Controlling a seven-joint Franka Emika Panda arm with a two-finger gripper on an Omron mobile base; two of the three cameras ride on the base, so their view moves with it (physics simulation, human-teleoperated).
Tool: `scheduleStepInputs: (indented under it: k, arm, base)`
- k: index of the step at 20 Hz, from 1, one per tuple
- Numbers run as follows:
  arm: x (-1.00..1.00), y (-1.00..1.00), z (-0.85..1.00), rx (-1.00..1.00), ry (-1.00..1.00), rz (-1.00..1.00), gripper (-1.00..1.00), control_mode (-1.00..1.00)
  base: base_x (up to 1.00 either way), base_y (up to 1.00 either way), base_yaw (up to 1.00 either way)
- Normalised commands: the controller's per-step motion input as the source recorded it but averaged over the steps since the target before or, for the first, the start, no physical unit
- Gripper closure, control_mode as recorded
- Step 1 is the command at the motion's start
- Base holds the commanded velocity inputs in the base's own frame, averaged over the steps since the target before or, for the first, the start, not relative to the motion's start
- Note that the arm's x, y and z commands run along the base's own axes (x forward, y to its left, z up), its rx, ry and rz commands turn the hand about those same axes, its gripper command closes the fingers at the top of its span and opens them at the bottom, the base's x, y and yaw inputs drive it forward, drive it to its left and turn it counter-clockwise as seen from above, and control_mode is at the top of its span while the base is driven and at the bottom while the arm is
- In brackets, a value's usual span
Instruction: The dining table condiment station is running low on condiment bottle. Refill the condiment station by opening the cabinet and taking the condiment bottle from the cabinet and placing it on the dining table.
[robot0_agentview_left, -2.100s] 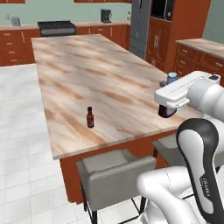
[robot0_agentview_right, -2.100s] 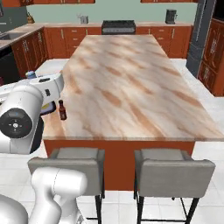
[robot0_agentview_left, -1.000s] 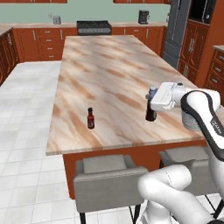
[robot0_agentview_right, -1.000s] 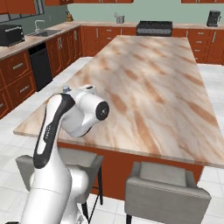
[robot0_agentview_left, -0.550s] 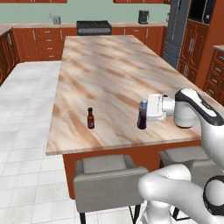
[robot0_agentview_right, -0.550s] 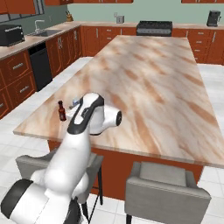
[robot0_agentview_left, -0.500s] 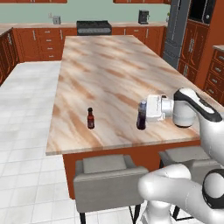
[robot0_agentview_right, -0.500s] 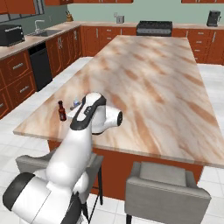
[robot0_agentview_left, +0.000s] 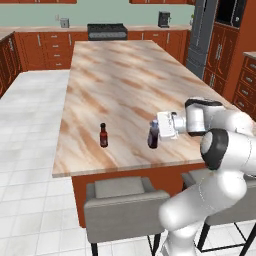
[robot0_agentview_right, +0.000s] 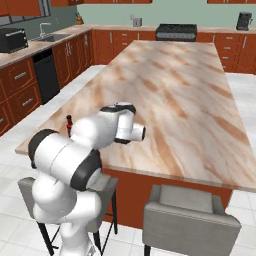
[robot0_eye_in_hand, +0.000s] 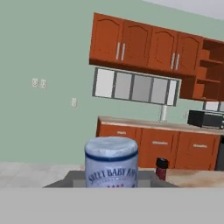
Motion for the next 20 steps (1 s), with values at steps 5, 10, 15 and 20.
scheduleStepInputs:
  k: [5, 10, 15, 20]
  arm:
    - [0.65, 0.0, -0.49, -0.01, -0.06, 0.11, 1.0, -1.0]
    - [0.79, 0.0, -0.55, 0.0, 0.0, 0.1, 1.0, -1.0]
    - [0.71, 0.0, -0.59, -0.03, 0.04, 0.05, 1.0, -1.0]
    - [0.66, 0.17, -0.52, -0.06, 0.07, 0.0, 1.0, -1.0]
  base:
    - [0.0, 0.0, 0.0]
    - [0.0, 0.0, 0.0]
    - [0.0, 0.0, 0.0]
    - [0.0, 0.0, 0.0]
